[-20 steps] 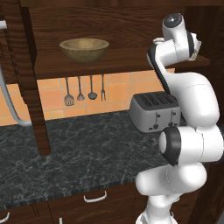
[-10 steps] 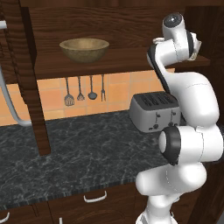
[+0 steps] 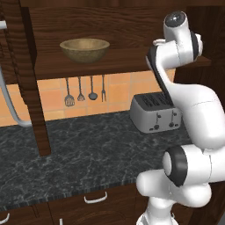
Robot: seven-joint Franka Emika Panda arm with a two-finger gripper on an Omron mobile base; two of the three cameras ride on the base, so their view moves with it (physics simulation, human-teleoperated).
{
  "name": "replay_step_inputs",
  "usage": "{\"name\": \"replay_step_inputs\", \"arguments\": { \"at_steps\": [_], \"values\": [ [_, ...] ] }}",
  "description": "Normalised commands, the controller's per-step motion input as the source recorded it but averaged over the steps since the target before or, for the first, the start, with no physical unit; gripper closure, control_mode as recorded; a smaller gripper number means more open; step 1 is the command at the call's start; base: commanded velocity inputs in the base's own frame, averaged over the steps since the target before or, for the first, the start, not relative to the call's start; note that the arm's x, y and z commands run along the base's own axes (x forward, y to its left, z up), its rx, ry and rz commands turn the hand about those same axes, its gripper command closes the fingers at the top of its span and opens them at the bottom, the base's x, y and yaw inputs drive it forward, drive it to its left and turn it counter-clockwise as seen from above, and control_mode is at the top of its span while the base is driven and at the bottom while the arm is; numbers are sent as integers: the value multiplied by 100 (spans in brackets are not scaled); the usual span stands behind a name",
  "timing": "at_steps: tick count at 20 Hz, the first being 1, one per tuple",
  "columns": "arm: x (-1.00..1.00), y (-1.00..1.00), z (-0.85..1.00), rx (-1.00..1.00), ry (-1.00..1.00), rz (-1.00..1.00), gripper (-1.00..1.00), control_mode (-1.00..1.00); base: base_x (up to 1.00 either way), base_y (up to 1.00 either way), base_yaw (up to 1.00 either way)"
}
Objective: Gather all objects into one cabinet and sort the glasses and bowls to opposite sides.
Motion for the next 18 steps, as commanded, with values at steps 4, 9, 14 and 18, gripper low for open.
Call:
{"name": "replay_step_inputs", "arguments": {
  "at_steps": [4, 9, 14, 18],
  "values": [
    [-79, 54, 7, 0, 0, 11, -100, -100, 0, 0, 0],
    [-87, 52, 6, 0, 8, 18, -100, -100, 0, 0, 0],
    [-94, 63, 0, 0, 5, 23, -100, -100, 0, 0, 0],
    [-89, 52, 0, 0, 6, 24, -100, -100, 0, 0, 0]
  ]
}}
